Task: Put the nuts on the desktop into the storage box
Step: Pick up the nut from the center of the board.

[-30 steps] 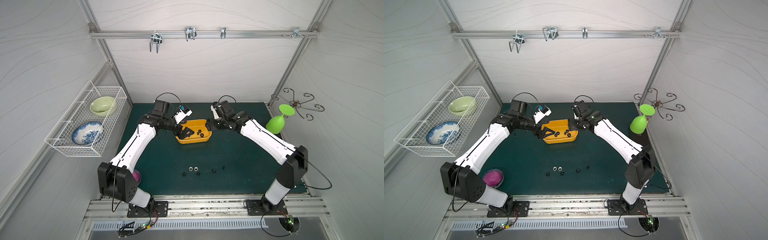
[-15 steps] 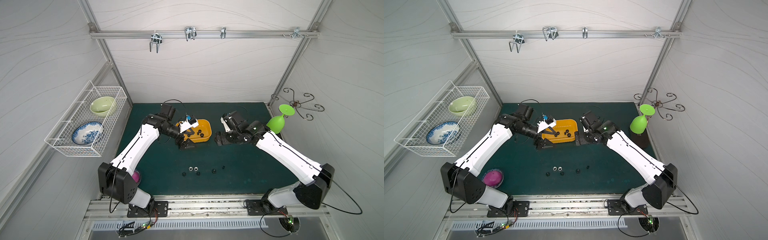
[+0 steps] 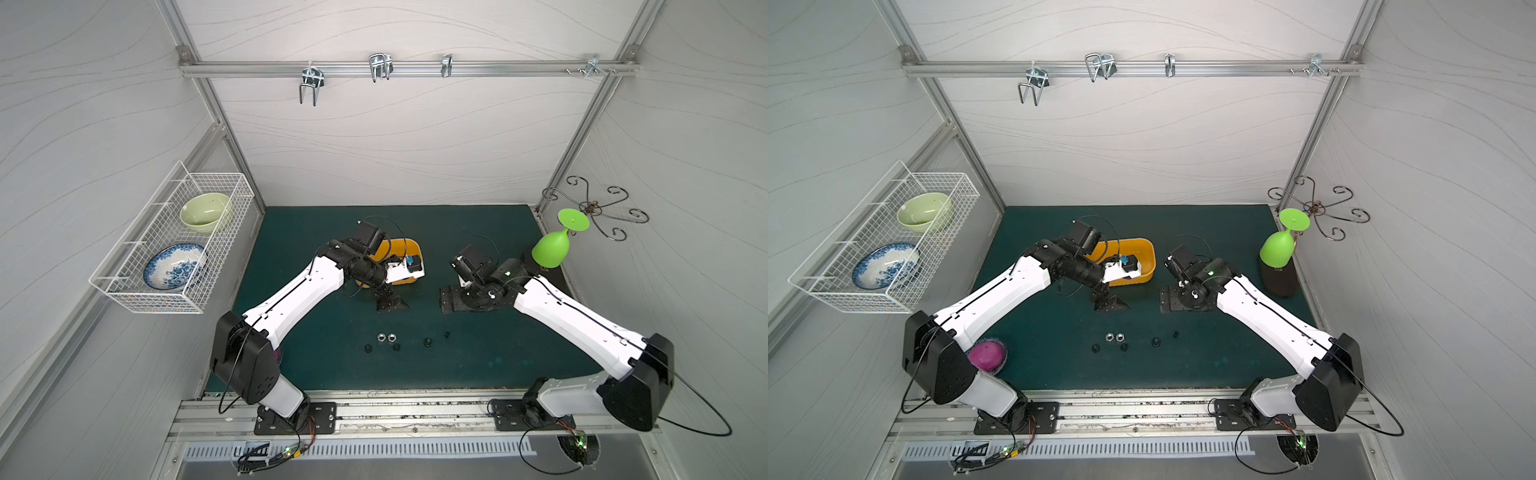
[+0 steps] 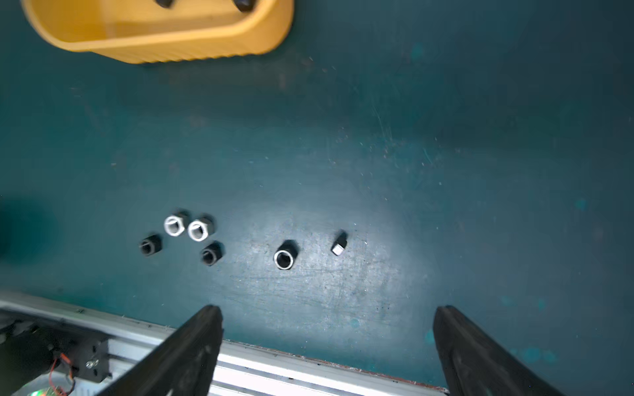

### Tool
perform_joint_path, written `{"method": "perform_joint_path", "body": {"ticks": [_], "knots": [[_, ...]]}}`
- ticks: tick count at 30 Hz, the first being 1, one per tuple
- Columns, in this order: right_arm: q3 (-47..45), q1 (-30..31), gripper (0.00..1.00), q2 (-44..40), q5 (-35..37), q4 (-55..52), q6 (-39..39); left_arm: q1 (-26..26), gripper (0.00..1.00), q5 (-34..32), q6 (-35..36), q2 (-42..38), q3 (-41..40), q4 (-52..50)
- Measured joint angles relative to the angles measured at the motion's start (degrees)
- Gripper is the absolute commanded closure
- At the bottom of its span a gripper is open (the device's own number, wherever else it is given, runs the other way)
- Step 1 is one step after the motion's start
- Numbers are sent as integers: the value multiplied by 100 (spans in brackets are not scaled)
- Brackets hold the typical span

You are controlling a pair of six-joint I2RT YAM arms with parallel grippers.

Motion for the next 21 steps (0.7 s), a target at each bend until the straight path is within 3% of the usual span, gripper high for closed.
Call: {"method": "perform_joint_path", "body": {"ticks": [6, 21], "knots": [[-662, 44, 4, -48, -87, 87, 627, -127, 2, 140, -44, 4, -356, 468], [-1875, 116, 35, -81, -861, 1137, 1849, -363, 2, 404, -380, 2, -1532, 1956]]}}
